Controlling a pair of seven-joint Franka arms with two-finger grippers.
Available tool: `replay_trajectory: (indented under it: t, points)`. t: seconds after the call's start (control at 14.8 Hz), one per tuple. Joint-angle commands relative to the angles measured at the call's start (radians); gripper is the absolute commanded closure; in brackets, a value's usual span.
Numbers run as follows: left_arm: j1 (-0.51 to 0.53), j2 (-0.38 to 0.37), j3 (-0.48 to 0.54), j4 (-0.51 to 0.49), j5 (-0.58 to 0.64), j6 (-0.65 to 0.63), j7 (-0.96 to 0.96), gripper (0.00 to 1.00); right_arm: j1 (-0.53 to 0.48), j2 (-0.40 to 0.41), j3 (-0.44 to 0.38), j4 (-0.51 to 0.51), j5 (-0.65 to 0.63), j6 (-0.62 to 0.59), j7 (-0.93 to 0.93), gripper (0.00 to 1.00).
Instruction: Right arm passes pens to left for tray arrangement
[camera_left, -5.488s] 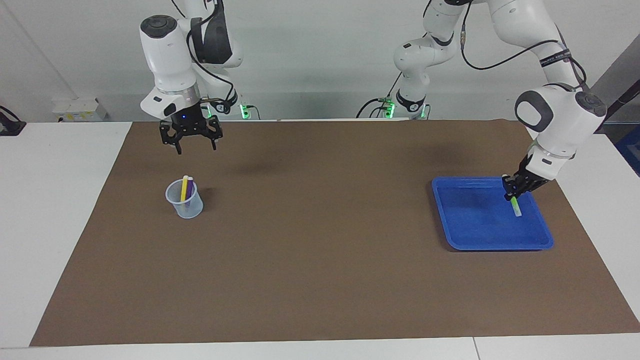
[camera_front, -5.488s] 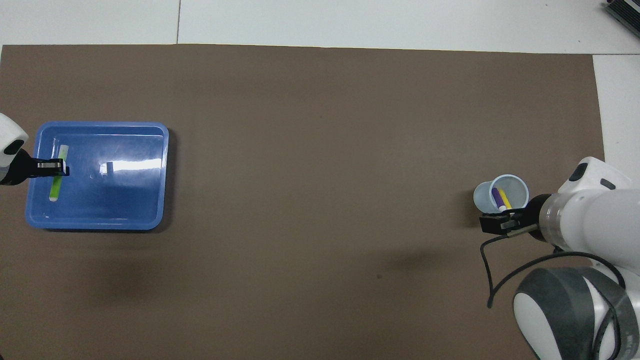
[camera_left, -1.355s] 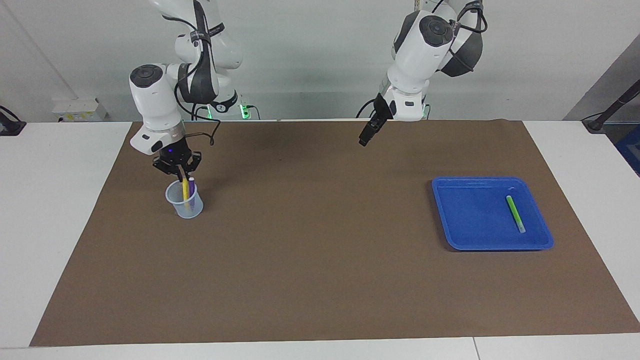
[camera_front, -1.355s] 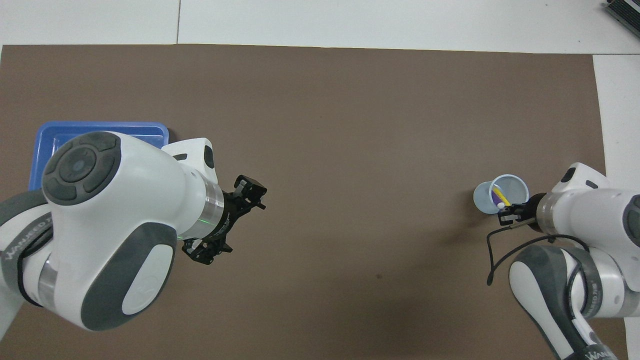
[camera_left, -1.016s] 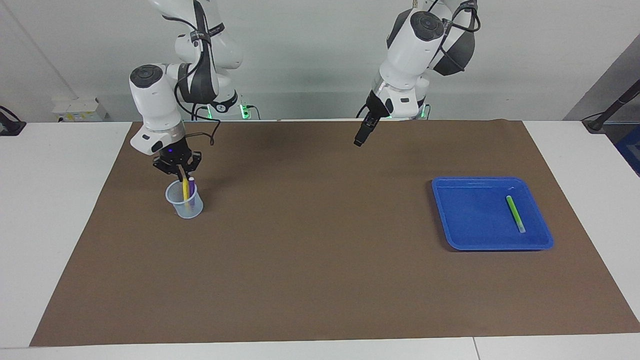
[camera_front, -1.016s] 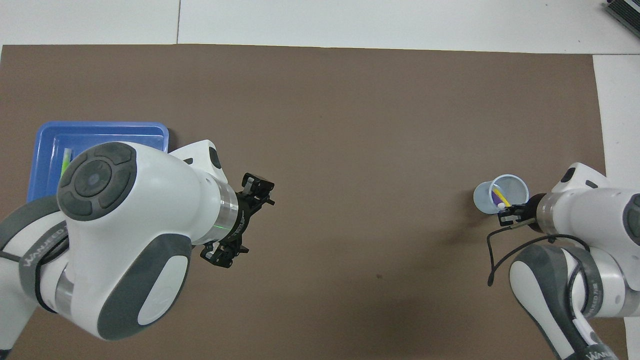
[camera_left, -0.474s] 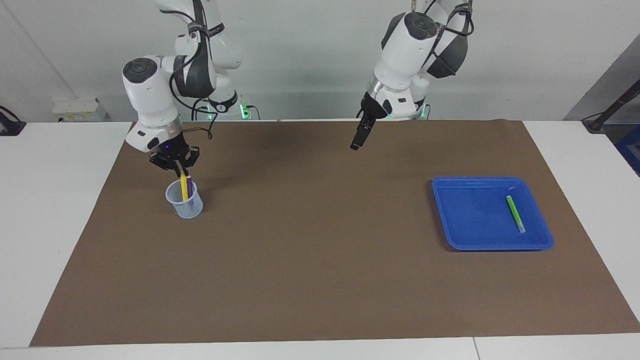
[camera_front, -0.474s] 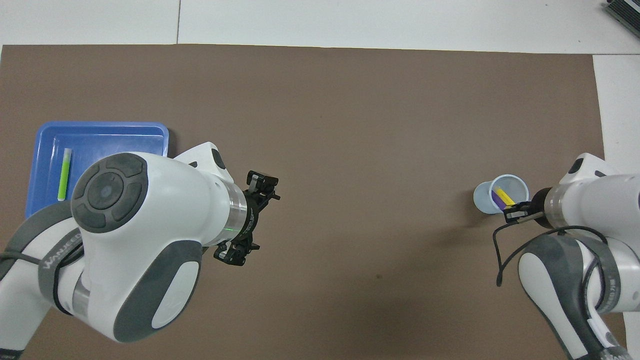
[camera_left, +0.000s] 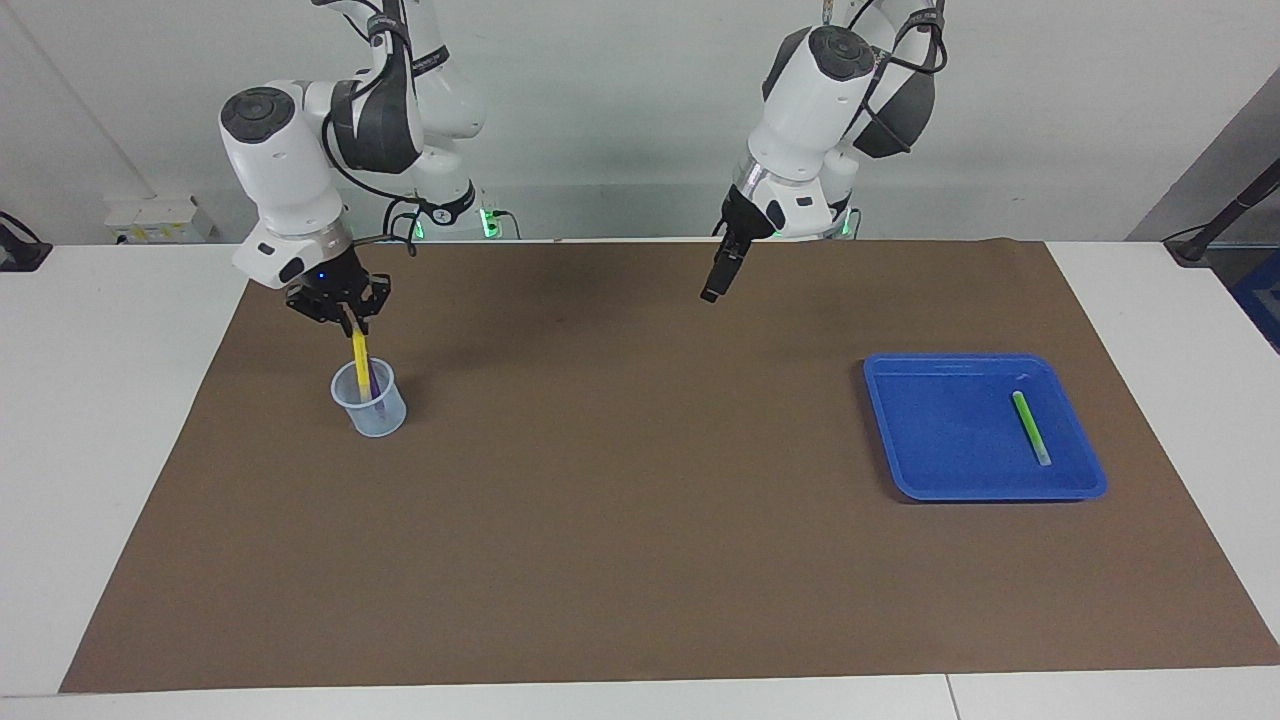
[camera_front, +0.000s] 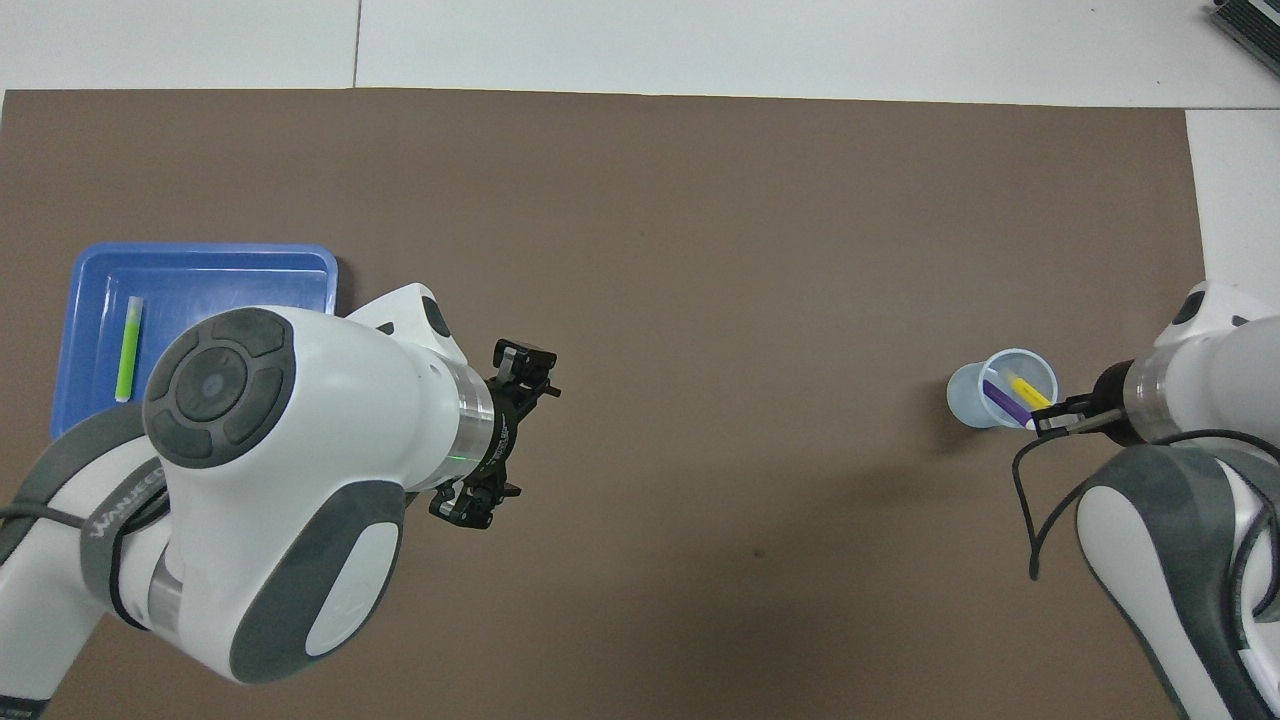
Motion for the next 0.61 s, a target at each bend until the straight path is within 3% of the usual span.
replay_trajectory:
  t: [0.0, 0.54]
  points:
    - [-0.022, -0.031, 0.014, -0.039, -0.015, 0.037, -0.015, 0.0, -0.009, -0.004, 0.008, 0.066, -0.007, -0.096, -0.017, 1.0]
    - [-0.027, -0.029, 0.014, -0.042, -0.028, 0.075, -0.037, 0.0, 0.0, -0.041, 0.008, 0.16, 0.056, -0.254, -0.016, 1.0]
